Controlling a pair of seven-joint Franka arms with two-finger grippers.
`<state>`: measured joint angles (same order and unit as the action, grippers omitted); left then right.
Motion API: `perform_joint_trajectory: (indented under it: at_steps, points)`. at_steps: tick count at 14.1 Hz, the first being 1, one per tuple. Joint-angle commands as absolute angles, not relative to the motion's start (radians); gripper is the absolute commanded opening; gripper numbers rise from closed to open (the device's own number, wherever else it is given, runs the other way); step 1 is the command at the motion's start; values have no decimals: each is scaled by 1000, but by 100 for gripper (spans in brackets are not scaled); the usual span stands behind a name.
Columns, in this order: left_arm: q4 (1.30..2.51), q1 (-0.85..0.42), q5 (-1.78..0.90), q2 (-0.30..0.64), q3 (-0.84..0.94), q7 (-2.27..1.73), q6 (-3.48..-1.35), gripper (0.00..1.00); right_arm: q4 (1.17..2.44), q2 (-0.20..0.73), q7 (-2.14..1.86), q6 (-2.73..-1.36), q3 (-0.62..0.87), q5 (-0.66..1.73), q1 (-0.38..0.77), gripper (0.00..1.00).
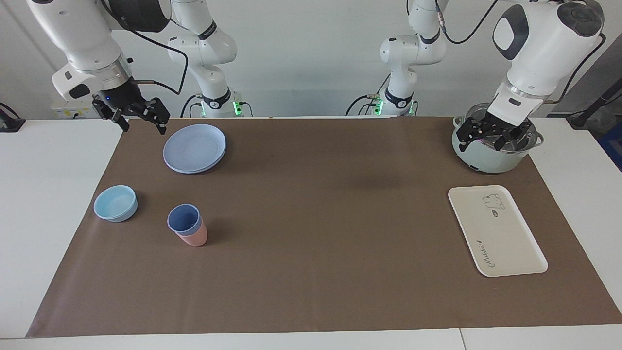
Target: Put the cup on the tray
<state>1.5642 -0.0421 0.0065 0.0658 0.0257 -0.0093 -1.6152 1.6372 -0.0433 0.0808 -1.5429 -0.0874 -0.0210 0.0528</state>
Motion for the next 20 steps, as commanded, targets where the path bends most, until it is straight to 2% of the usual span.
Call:
perform_joint_trajectory:
  at_steps: [1, 5, 8, 13, 20]
  points:
    - [1589, -34, -8, 41, 26, 0, -1611, 100, 1640, -44, 84, -1551, -78, -18, 38, 100]
    - [1589, -34, -8, 41, 26, 0, -1611, 100, 1638, -44, 81, -1554, -78, -5, 37, 100]
    - [1589, -34, -8, 41, 26, 0, -1611, 100, 1652, -43, -19, -1627, -80, -2, 31, 100]
    - [1589, -34, -8, 41, 26, 0, -1611, 100, 1868, -100, -421, -1937, -83, 79, -40, 100]
    - [1589, -34, -8, 41, 26, 0, -1611, 100, 1933, 26, -1082, -2112, -83, 389, -193, 100]
